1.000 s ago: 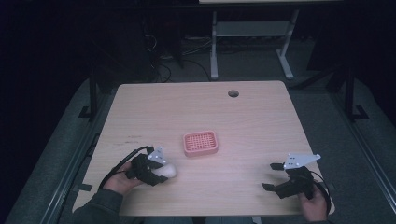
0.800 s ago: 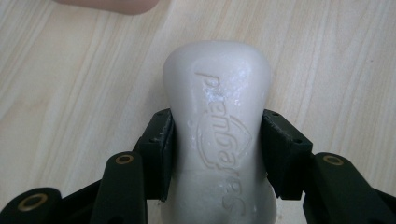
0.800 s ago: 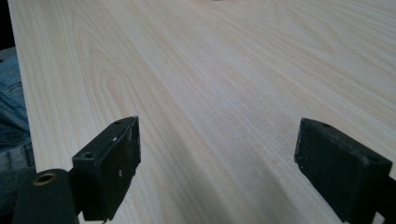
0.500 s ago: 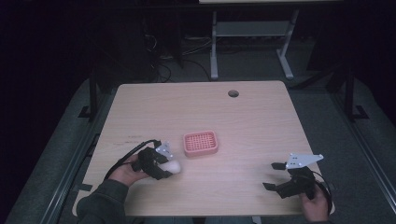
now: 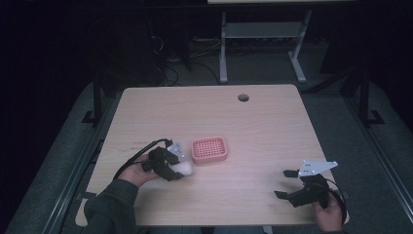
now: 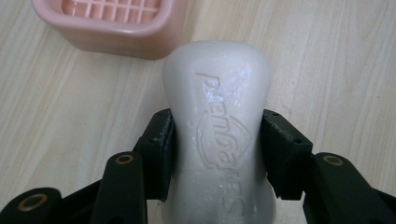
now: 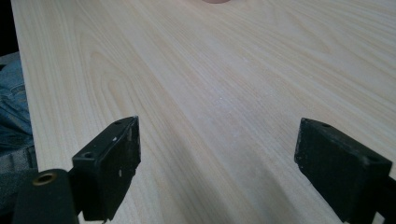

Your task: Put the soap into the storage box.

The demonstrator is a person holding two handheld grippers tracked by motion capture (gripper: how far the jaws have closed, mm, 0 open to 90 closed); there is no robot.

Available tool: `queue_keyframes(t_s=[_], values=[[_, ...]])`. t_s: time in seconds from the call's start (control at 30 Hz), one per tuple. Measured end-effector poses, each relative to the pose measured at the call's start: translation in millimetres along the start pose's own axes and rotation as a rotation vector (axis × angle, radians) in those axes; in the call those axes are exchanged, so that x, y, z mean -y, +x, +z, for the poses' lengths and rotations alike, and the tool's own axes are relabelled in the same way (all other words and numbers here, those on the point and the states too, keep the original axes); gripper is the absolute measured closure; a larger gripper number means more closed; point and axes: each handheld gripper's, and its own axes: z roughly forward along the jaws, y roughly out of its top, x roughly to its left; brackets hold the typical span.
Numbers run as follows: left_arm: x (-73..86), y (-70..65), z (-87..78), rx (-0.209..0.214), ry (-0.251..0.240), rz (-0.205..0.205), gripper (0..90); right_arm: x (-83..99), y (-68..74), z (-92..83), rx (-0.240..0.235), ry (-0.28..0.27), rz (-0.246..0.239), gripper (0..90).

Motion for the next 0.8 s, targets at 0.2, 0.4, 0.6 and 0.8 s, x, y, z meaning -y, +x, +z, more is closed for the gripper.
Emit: queue_keyframes(t_s=[0.2,0.4,0.6,0.8], values=[[-6.9,4.1,-1.5,0.003,0.006,0.007,49.2,-0.1,0.4,0.1,0.001,0.004,0.001,14.1],[-12.9,8.5,-5.5,0.004,0.009,0.010,49.2,0.0,0.4,0.1,0.001,0.002,-0.002,14.1],[-20.0,11.0,-7.4,-0.002,0.015,0.021,49.2,-0.1,0.5,0.3,0.001,0.003,0.001,14.2],[-24.6,13.9,-7.5,-0.001,0.021,0.025,49.2,0.0,0.3,0.2,0.001,0.001,0.000,14.2]])
